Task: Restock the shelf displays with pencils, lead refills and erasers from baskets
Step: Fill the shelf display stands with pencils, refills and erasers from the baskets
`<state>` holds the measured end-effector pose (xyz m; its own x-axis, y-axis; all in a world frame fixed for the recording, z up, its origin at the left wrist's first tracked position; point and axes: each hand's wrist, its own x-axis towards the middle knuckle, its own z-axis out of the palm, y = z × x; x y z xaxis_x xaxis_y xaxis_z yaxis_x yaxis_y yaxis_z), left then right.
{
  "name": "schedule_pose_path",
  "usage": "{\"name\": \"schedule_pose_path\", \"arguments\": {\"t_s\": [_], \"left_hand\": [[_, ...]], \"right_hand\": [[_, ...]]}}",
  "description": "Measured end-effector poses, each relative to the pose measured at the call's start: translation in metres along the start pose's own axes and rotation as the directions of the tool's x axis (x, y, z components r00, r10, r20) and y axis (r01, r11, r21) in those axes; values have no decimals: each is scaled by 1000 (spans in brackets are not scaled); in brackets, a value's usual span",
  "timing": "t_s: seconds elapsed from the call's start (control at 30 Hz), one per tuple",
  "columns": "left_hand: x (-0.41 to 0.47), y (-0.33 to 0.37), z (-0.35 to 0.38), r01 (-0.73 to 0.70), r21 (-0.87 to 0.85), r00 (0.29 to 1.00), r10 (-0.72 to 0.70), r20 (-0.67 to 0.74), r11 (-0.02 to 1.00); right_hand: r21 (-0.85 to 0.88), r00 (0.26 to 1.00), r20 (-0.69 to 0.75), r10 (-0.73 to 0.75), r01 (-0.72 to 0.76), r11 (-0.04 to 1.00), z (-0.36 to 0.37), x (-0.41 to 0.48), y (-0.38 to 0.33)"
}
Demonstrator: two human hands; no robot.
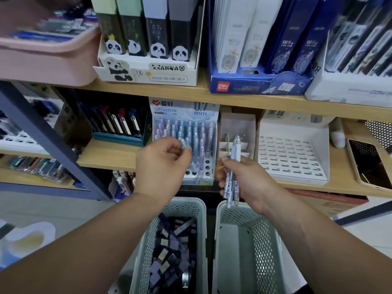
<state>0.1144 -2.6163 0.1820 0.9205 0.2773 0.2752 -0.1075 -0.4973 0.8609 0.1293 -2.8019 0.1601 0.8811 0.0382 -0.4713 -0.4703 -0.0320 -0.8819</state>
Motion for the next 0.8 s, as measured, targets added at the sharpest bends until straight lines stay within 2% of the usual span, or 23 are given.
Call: {"name": "schedule_pose_path", "arguments": {"t_s": [0.23,0.4,0.6,0.8], "left_hand": [[-4,-8,9,-101,151,995,100,13,983],[-9,-5,12,-72,204,997,66,40,976],[-3,-2,15,-207,344,978,196,65,916],[4,-8,17,-370,475,928,336,158,798]], "right_hand": [[76,1000,13,-4,3,997,-4,-9,-6],[137,997,75,9,-19,990,-7,-15,-9],[165,969,248,13,-56,985,-9,-22,-14],[182,938,345,-29,-37,983,-11,-28,-19]]}}
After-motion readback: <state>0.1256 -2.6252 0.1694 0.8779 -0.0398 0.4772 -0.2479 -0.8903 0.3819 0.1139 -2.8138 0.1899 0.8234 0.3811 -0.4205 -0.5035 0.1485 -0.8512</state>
